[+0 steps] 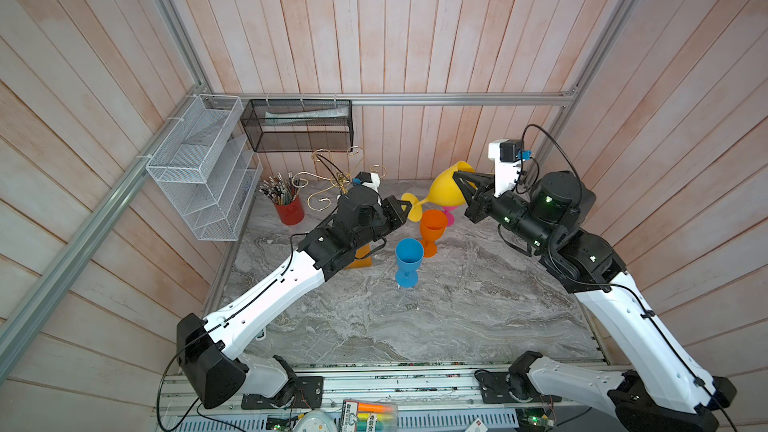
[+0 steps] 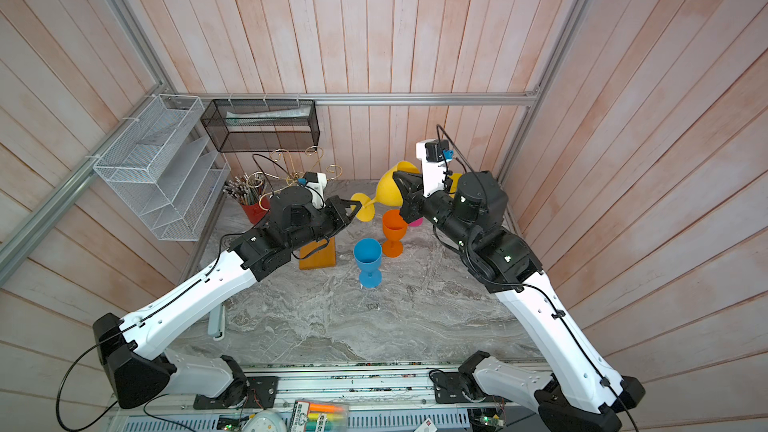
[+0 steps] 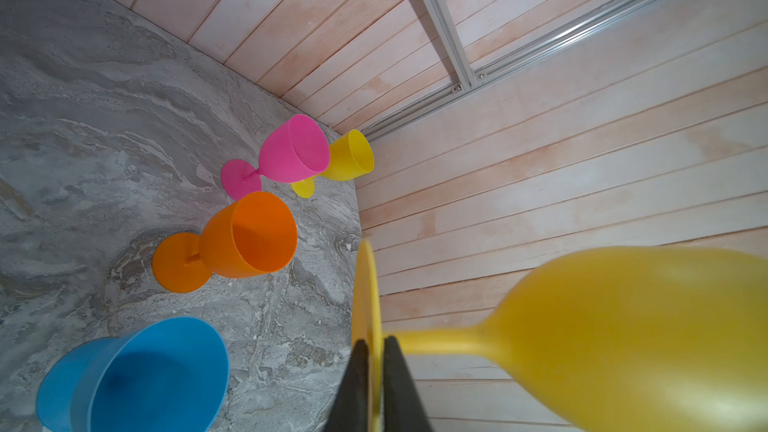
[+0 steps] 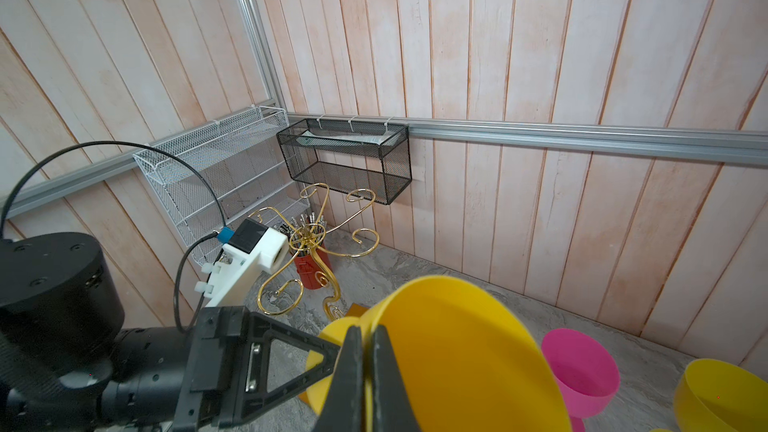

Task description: Take the wine glass off the wine glass rack

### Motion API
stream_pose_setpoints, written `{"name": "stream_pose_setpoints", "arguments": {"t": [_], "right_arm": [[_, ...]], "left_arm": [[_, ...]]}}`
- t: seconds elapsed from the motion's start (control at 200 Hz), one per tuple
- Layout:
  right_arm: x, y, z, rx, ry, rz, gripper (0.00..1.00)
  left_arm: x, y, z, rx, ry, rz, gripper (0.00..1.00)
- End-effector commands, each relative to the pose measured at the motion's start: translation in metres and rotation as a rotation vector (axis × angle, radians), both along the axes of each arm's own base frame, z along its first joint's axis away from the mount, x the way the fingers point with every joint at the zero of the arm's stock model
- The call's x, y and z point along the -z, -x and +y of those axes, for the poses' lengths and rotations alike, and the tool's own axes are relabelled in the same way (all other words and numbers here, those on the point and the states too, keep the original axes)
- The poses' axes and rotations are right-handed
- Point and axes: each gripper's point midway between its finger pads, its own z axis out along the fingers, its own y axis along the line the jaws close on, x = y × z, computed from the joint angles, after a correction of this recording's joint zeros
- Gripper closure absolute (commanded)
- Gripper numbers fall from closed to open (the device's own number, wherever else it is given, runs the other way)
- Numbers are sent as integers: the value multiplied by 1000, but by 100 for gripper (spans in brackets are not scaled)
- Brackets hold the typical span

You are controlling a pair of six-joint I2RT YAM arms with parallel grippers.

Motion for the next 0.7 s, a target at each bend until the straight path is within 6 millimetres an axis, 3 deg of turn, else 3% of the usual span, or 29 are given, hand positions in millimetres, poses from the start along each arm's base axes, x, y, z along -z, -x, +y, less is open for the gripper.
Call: {"name": "stream_pose_setpoints", "arguments": {"t": [0.0, 0.185, 0.335, 0.695], "right_arm": [[3, -5, -12, 66, 35, -1, 100], [6, -12, -27, 154, 68, 6, 100], [14, -17, -40, 233, 107, 33, 100], [63, -27, -72, 427, 198, 183, 100]], "left_arm": [[-8, 4, -4, 29, 24, -29, 66], [-17, 6, 0, 29, 23, -81, 32], [-25, 11, 6, 25, 32, -141, 12], [-42, 25, -2, 112, -15, -267, 1]]}}
